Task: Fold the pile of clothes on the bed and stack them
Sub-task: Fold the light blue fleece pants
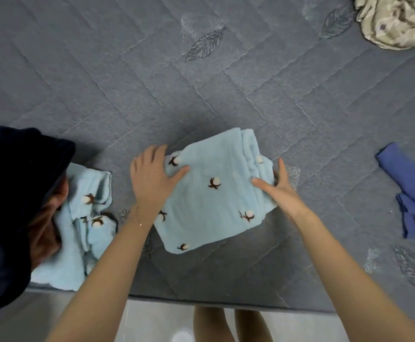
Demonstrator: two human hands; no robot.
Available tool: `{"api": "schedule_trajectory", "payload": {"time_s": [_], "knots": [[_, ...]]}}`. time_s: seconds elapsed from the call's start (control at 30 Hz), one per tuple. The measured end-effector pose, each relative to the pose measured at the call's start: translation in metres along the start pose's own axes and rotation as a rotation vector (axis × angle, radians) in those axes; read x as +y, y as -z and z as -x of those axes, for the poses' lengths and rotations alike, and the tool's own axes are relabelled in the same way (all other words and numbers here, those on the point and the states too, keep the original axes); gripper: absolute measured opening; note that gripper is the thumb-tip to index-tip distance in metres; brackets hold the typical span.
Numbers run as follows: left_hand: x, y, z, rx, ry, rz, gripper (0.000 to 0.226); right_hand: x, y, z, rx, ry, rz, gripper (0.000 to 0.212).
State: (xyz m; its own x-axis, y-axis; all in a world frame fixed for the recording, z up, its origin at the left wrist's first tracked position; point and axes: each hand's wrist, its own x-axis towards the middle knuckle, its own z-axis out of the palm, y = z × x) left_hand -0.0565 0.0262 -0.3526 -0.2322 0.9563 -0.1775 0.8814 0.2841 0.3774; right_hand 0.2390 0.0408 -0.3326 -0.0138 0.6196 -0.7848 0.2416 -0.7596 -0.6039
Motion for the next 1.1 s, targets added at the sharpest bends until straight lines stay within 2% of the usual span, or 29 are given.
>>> {"api": "schedule_trajectory", "payload": {"time_s": [0.07, 0.17, 0.23, 0.27, 0.33, 0.47, 0.53, 0.6, 0.77, 0.93, 1.03, 1.1], "knots": [[-0.007, 0.000, 0.024, 0.043, 0.217, 0.215, 0.097, -0.013, -0.009, -0.009, -0.055, 0.025, 0.104, 0.134], [-0.011, -0.008, 0.056, -0.099, 0.647, 0.874, 0.114, -0.018, -0.027, -0.020, -0.092, 0.022, 0.125, 0.132], [-0.012, -0.017, 0.078, -0.261, 0.832, 1.107, 0.111, -0.012, -0.038, -0.025, -0.123, -0.004, 0.116, 0.125], [-0.014, -0.023, 0.088, -0.328, 0.840, 1.157, 0.106, -0.008, -0.041, -0.026, -0.129, -0.022, 0.108, 0.120], [-0.015, -0.032, 0.097, -0.350, 0.809, 1.217, 0.096, -0.001, -0.042, -0.025, -0.160, -0.035, 0.077, 0.106], [-0.010, -0.024, 0.089, -0.431, 0.799, 1.322, 0.078, 0.001, -0.037, -0.016, -0.344, -0.044, 0.027, 0.067], [-0.007, -0.011, 0.091, -0.511, 0.800, 1.328, 0.066, 0.000, -0.038, -0.004, -0.384, -0.059, 0.010, 0.063], [-0.003, 0.008, 0.098, -0.521, 0.780, 1.332, 0.059, -0.006, -0.039, 0.013, -0.397, -0.064, -0.003, 0.064], [0.015, 0.080, 0.131, -0.331, 0.735, 1.440, 0.043, -0.045, -0.045, 0.081, -0.426, -0.018, -0.075, 0.063], [0.031, 0.166, 0.171, -0.134, 0.702, 1.529, 0.047, -0.099, -0.060, 0.165, -0.403, 0.102, -0.089, 0.063], [0.031, 0.217, 0.184, 0.002, 0.714, 1.522, 0.034, -0.132, -0.081, 0.208, -0.416, 0.172, -0.083, 0.060], [0.023, 0.250, 0.187, 0.054, 0.707, 1.492, 0.045, -0.154, -0.099, 0.231, -0.434, 0.201, -0.084, 0.055]]}}
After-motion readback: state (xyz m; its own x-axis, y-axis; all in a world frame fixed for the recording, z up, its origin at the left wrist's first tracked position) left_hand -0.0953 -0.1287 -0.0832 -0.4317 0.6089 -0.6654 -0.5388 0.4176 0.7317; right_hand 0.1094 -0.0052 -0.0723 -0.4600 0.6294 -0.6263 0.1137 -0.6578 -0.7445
